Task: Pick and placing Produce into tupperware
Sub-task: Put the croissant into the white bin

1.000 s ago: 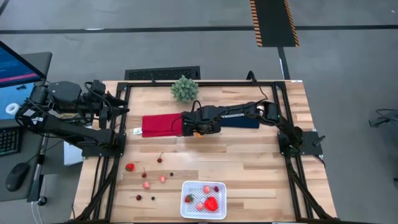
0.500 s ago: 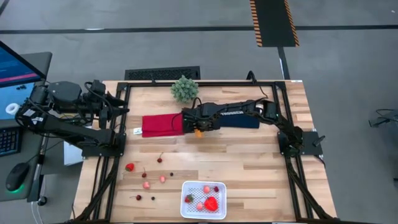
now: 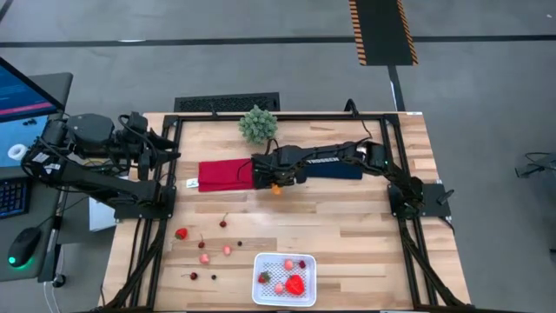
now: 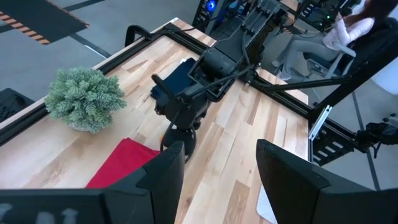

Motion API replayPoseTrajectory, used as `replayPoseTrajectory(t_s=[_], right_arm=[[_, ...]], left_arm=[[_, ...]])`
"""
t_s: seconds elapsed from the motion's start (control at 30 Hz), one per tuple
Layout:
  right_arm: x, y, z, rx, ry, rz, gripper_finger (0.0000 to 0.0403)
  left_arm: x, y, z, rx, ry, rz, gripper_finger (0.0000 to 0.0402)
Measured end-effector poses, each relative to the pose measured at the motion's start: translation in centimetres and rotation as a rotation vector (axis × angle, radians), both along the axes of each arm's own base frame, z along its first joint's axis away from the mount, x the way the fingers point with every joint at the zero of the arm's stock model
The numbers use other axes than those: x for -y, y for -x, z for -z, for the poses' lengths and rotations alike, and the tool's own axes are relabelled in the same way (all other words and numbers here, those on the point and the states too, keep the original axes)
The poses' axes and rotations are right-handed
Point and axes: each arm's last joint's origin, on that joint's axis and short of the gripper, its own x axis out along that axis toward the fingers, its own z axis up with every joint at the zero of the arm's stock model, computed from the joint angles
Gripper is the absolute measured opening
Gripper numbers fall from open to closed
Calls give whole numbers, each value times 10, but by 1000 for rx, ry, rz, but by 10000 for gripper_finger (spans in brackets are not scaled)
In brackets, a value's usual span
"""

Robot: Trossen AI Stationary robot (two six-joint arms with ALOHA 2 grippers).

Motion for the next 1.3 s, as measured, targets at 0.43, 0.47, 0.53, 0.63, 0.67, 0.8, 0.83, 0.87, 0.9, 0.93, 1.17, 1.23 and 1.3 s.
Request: replayPoseTrajectory(t_s=[0.43,0.47,0.53,0.63,0.67,0.8,0.83,0.87,0.9,0.93,1.17,1.23,1.3], right_arm=[[-44,-16,-66,79,15,-106,221],[-52,-16,-74,88,11,-123,221],[-69,-16,-87,102,1,-146,225],[-98,-14,-105,124,-10,-153,242],[-109,-12,-111,128,-18,-155,245],[-157,-2,-125,146,-50,-164,244],[-168,0,-127,156,-57,-160,242],[-179,2,-128,163,-65,-152,238],[-190,5,-128,160,-77,-143,235],[-200,9,-128,155,-86,-137,233],[-258,28,-123,143,-143,-94,240],[-270,32,-121,160,-162,-95,242],[-278,36,-114,135,-166,-76,242]], left_arm=[[0,0,0,-1,-5,4,190],[0,0,0,-1,-5,3,190],[0,0,0,-6,-5,3,190],[0,0,1,-15,-5,4,190],[0,0,1,-15,-6,4,190],[1,0,1,-17,-13,27,190],[1,0,1,-17,-16,29,190],[1,0,1,-18,-17,31,190],[1,0,1,-18,-20,32,190],[1,0,1,-19,-22,34,190],[1,0,1,-19,-22,37,190],[1,0,1,-22,-26,45,190],[1,0,1,-23,-30,58,190]])
